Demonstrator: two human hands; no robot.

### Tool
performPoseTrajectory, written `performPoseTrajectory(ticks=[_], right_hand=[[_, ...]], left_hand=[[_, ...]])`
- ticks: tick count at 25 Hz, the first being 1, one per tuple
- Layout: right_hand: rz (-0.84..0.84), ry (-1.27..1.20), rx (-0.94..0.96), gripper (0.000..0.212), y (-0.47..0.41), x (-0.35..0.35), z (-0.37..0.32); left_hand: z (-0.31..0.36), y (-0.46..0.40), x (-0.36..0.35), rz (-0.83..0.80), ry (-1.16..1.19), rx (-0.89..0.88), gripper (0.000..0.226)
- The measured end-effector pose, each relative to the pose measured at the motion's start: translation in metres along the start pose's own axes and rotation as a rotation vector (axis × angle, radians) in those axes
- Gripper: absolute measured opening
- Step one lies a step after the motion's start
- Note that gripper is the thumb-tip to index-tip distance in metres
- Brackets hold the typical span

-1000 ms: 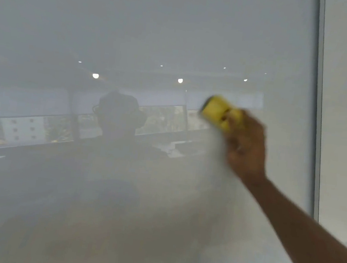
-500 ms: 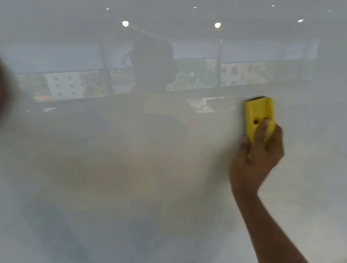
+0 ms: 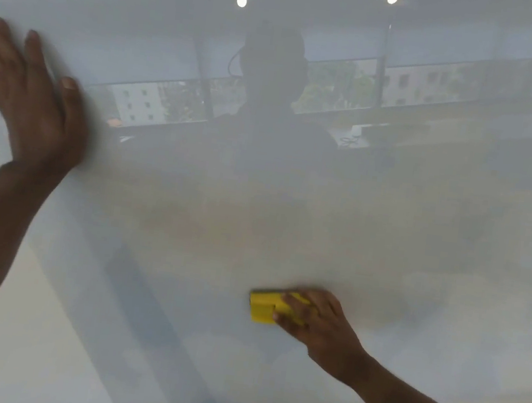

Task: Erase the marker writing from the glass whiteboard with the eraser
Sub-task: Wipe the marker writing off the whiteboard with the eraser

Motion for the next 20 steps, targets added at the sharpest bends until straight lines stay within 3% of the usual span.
performPoseTrajectory(ticks=[3,5,8,10,13,15,17,20], right_hand=[[-0.144,0.100,0.097,0.055,-0.003,-0.016,-0.028],[-0.057,0.100,0.130,0.060,-0.051,0.015,-0.022],[0.274,0.072,0.069,0.071,-0.163,0.117,0.028],[0.451,0.126,-0.099,0.066,-0.242,0.197,0.082],[0.733,0.126,-0.613,0.059,-0.310,0.305,0.164],[0.867,0.026,-0.793,0.050,-0.341,0.340,0.175],[0.757,-0.010,-0.658,0.052,-0.389,0.332,0.139],[0.369,0.089,-0.123,0.072,-0.417,0.250,0.030]], left_hand=[[0.008,0.015,0.014,0.028,0.033,-0.050,0.054],[0.000,0.021,0.015,-0.010,0.000,-0.041,0.056],[-0.010,0.023,0.009,-0.040,-0.023,-0.030,0.058],[-0.012,0.023,0.011,-0.019,0.008,-0.036,0.060],[-0.016,0.026,0.012,-0.026,0.005,0.051,0.068],[-0.021,0.028,0.008,-0.033,-0.025,0.095,0.069],[-0.019,0.029,0.007,-0.027,-0.023,0.087,0.069],[-0.016,0.030,0.008,-0.005,-0.017,0.060,0.067]])
Point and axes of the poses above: each hand's wrist, its own y-axis away from the middle knuckle, its own x-axis out of the back of the hand, z = x × y, the point moved 10 cm from there along -y, towards the middle knuckle, and after that the axes turned 10 degrees about -y, right-handed, at the moved point
